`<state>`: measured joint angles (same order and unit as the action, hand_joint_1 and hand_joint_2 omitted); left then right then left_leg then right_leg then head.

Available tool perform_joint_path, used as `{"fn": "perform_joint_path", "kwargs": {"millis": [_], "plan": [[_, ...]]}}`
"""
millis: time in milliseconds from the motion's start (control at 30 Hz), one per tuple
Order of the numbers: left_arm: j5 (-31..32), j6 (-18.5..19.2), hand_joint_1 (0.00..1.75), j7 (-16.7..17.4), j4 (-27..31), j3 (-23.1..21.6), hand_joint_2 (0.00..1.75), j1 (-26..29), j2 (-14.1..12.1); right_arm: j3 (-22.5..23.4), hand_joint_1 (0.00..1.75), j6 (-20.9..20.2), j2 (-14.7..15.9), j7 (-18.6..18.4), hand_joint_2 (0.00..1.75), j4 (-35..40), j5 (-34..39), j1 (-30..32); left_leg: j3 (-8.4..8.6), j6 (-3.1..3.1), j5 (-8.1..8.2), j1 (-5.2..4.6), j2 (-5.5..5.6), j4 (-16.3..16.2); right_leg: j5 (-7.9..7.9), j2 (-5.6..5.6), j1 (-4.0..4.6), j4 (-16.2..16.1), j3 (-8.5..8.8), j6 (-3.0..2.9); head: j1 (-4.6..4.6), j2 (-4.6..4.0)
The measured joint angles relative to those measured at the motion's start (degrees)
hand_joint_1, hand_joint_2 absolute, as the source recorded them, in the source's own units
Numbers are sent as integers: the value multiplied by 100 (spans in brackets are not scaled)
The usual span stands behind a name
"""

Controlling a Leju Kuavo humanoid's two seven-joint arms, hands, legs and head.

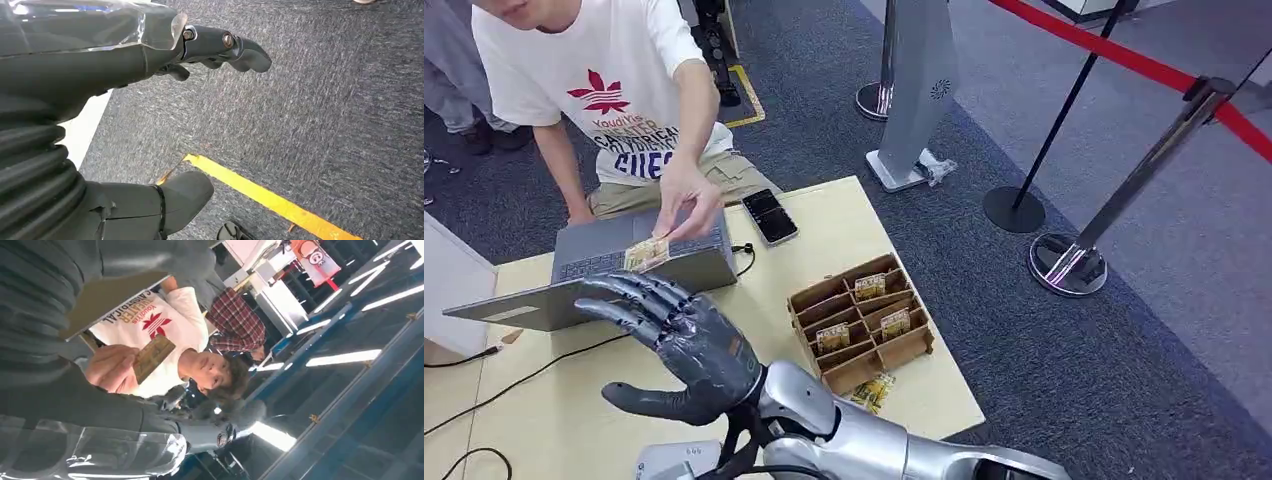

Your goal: Pass the card to the sensor for recognition and then transmit it.

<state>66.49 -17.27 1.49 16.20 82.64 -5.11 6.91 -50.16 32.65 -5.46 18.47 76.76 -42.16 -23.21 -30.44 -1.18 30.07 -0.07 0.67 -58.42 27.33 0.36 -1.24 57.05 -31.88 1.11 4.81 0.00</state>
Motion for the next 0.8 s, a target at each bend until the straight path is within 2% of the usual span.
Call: {"fn": "perform_joint_path", "kwargs": {"millis": [33,67,133,200,233,467,800], "plan": [[0,-2,0,4,0,0,175,-1,0,-4,54,4,-17,-22,175,-30,0,-25,0,0,0,0,0,0,0,0,0,0,0,0,0,0],[0,-4,0,11,0,0,175,-1,0,-7,44,9,-31,-48,175,-63,-7,-52,0,0,0,0,0,0,0,0,0,0,0,0,0,0],[-2,-7,0,15,0,0,175,-2,0,-9,42,31,-57,-83,175,-122,-18,-95,0,0,0,0,0,0,0,0,0,0,0,0,0,0],[-7,-13,0,35,0,-4,175,-3,0,-9,10,48,-85,-120,175,-188,-54,-126,0,0,0,0,0,0,0,0,0,0,0,0,-2,0],[-7,-15,0,48,0,-9,175,-6,0,-11,0,59,-94,-138,175,-210,-90,-140,0,0,0,0,0,0,0,0,0,0,0,0,0,0],[-72,-79,0,142,0,-28,175,-22,0,-13,0,265,-142,-339,175,-398,-569,-189,0,0,0,0,0,0,0,0,0,0,0,0,0,0],[-214,-164,0,199,0,-28,175,-39,2,-15,0,387,-166,-798,175,-625,-1701,-290,0,0,0,0,0,0,0,0,0,0,0,0,0,0]]}}
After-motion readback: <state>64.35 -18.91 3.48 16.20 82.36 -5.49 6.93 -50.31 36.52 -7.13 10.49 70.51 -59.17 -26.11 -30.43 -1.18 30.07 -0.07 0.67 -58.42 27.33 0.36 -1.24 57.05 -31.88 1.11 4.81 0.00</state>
